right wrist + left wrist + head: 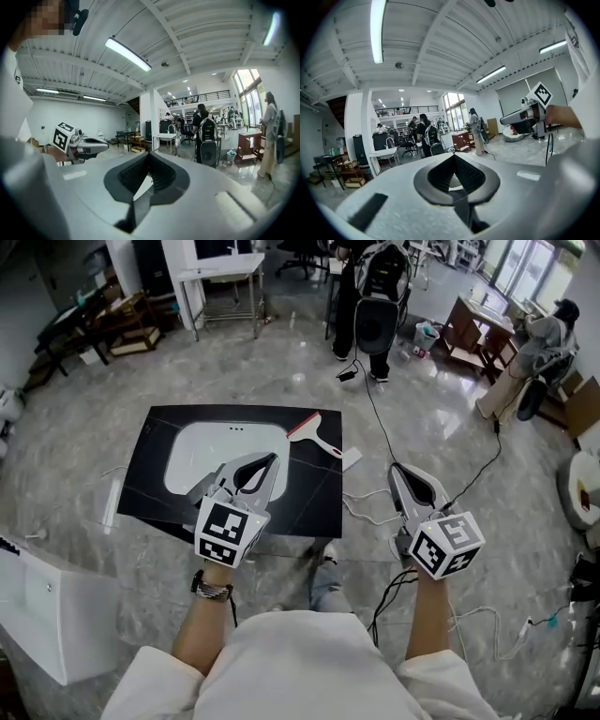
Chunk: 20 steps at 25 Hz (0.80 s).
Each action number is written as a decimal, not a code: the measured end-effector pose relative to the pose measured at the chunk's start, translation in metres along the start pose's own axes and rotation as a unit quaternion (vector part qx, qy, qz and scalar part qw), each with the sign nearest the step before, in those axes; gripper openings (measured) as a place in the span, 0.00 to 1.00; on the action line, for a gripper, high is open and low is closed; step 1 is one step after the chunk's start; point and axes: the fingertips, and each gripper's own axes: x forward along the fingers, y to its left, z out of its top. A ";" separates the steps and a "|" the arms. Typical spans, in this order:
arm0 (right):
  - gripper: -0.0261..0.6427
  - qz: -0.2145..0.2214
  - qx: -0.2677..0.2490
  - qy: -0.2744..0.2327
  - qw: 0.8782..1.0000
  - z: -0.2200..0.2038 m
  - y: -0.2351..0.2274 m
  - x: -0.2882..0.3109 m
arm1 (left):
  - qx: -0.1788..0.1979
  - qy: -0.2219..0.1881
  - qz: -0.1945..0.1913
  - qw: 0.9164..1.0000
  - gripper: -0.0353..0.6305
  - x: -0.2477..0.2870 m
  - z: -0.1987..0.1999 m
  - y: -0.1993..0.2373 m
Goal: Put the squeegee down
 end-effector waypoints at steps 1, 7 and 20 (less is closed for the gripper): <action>0.05 -0.002 -0.004 -0.004 1.000 0.003 0.004 -0.007 | 0.003 -0.003 -0.002 1.000 0.05 -0.004 0.005 -0.004; 0.05 -0.006 -0.017 -0.028 0.999 0.021 0.022 -0.050 | 0.020 -0.024 -0.005 1.000 0.05 -0.027 0.032 -0.032; 0.05 0.010 -0.034 -0.039 0.999 0.027 0.054 -0.097 | 0.037 -0.042 -0.008 0.998 0.05 -0.059 0.055 -0.069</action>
